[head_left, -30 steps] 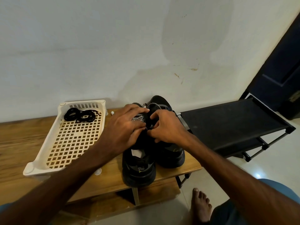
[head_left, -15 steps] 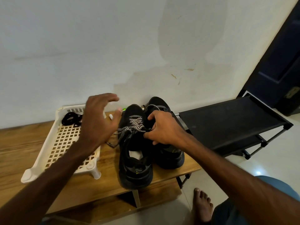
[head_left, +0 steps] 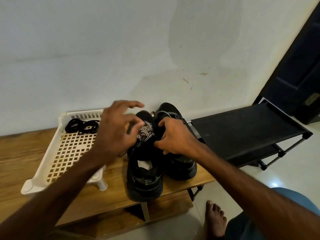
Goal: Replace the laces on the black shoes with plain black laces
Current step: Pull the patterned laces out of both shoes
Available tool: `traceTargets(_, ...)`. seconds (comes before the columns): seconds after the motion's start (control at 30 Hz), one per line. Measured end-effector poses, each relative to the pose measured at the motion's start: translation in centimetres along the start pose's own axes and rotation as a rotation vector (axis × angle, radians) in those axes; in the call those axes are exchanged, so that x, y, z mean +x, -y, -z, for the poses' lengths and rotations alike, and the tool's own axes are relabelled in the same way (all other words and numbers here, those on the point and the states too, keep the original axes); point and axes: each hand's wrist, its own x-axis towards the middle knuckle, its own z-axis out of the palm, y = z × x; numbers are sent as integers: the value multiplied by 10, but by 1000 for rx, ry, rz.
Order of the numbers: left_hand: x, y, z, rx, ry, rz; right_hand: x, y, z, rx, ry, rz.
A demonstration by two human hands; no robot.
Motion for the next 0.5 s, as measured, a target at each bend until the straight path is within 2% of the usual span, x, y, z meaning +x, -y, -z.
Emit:
traceTargets(0.07, 8, 24, 18, 0, -254, 166, 0, -1, 1, -45, -5, 5)
traceTargets(0.1, 9, 35, 26, 63, -299, 271, -1, -1, 2, -44, -5, 5)
traceTargets(0.13, 8, 44, 30, 140, -247, 389, -2, 0, 2, -33, -4, 6)
traceTargets(0.2, 0, 44, 24, 258, 26, 560, -6, 3, 1, -35, -24, 25)
traceTargets(0.27, -8, 28, 11, 269, 178, 544, -10, 9, -4, -98, -95, 93)
traceTargets(0.4, -9, -11, -1, 119, 147, 305, -14, 25, -20, -290, -244, 285)
traceTargets(0.5, -14, -23, -4, 22, 238, 327, -8, 29, -25, -364, -273, 329)
